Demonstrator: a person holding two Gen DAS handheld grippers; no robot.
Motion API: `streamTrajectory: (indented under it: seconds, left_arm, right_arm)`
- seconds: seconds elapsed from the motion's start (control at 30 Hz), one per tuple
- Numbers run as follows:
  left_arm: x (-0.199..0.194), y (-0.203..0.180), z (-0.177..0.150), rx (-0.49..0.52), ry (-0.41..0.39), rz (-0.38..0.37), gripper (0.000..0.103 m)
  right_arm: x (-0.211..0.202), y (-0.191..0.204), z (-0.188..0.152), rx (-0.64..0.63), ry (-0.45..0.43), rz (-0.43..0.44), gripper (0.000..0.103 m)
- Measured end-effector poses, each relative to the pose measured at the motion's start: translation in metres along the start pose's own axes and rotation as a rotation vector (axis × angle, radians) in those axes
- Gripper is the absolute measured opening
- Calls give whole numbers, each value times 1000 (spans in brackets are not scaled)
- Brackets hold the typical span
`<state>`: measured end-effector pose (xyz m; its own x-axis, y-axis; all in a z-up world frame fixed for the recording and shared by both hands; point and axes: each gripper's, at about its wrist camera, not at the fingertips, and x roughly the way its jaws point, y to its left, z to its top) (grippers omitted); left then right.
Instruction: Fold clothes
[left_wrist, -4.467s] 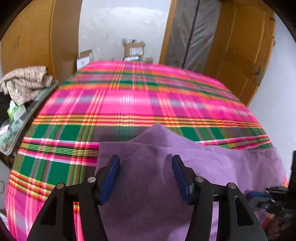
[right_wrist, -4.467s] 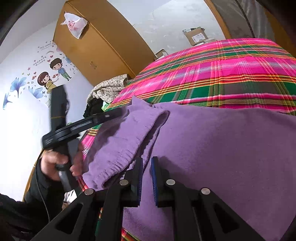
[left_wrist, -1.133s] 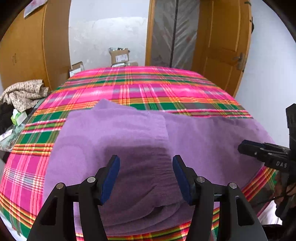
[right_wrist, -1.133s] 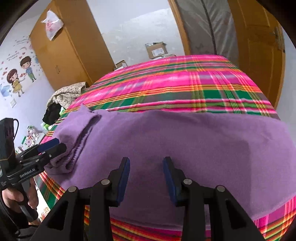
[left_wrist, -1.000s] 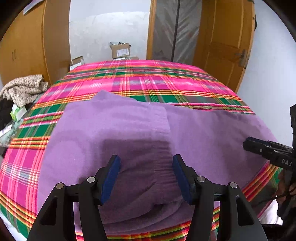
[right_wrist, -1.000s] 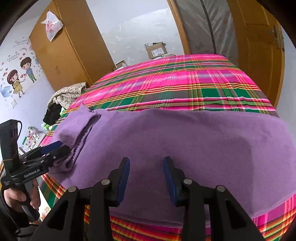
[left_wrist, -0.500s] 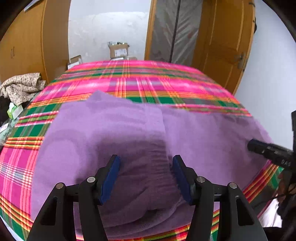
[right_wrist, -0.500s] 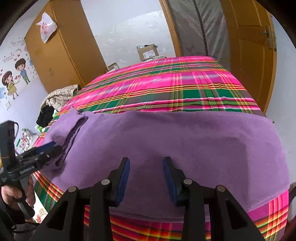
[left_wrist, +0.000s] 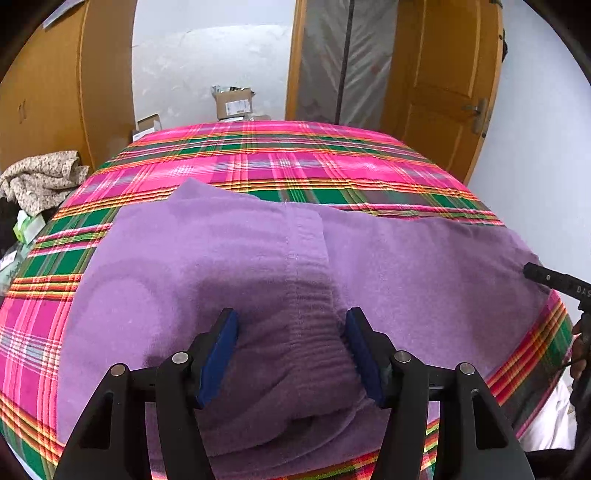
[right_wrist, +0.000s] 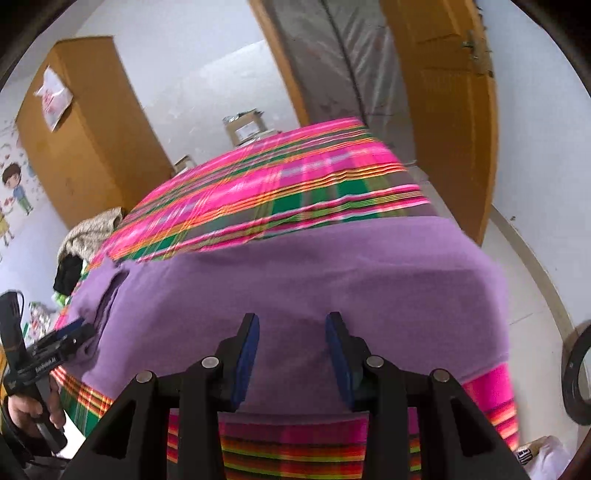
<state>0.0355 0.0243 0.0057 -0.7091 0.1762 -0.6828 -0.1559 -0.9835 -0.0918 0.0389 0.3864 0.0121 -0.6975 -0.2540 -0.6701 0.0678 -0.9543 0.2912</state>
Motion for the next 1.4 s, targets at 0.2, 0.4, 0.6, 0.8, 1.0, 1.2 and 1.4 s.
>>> streamTrajectory:
  seconds: [0.2,0.4,0.6,0.8,1.0,1.2,1.4]
  left_arm:
    - [-4,-7,5,11,2,9,63]
    - [-12,-25,13,35,-26,-18,63]
    - [-8,-53,20,91,-25,-63,63]
    - [-6,-71,22,126,-16,-80,63]
    - [-5,-81,19,141,-3,-77,63]
    - [1,-84,20,134,13,-65,63]
    - [9,-88,21,140,26,-67,63]
  right_arm:
    - [-18,-40,0,100,-43,-53,39]
    - [-46,-90,-7,272,-111,-70,42]
    - [-55,-159,-34,624,-138,126,48]
    - [-29,-198,-70,920,-70,395,55]
    - [2,-201,-77,1044,-42,574,57]
    - [25,-203,-71,1145,-16,677,58]
    - [36,-208,-72,1246,-31,714,57]
